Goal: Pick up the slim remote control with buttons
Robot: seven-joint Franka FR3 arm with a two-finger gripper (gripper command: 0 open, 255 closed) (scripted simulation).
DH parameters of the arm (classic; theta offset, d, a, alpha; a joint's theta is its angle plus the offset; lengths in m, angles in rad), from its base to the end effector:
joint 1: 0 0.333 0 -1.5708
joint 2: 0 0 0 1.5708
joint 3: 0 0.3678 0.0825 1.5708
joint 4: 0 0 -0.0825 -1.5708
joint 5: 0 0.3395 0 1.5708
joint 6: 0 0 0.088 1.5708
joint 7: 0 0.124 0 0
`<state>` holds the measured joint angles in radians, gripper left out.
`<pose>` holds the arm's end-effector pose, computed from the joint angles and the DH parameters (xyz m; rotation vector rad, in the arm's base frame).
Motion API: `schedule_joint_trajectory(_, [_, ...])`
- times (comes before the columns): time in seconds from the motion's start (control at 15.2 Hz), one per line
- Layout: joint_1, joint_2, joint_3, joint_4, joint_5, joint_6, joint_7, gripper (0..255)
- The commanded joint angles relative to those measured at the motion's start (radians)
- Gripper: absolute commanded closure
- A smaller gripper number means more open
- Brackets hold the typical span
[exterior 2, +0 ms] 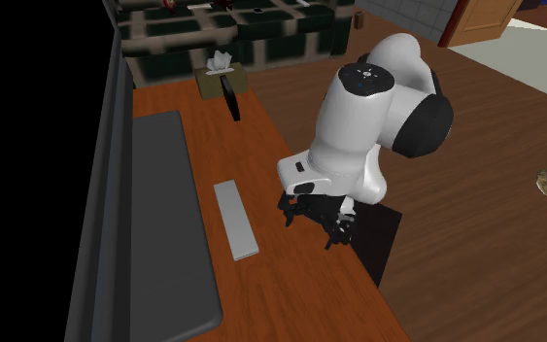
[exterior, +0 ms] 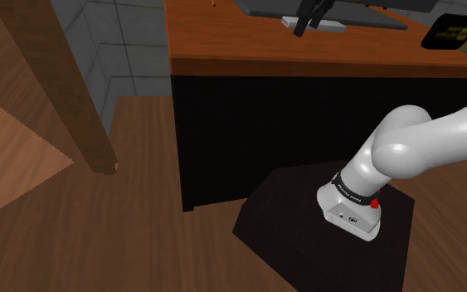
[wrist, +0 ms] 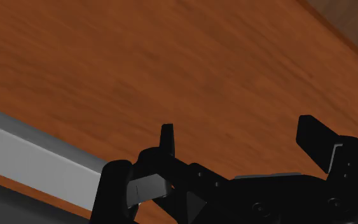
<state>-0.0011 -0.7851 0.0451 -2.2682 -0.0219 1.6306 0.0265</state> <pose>0.2344 0.0149 0.6535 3.0836 0.0098 0.2294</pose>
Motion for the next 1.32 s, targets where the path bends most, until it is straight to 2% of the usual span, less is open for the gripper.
schedule_joint_trajectory(0.0, [0.000, 0.000, 0.000, 0.000, 0.000, 0.000, 0.000, 0])
schedule_joint_trajectory(0.46, [0.072, 0.073, -0.236, 0.101, -0.115, -0.079, -0.491, 0])
schedule_joint_trajectory(0.92, [0.166, 0.277, -0.456, 0.324, -0.185, -0.138, -0.989, 0])
schedule_joint_trajectory(1.25, [0.162, 0.262, -0.462, 0.258, -0.193, -0.088, -0.988, 0])
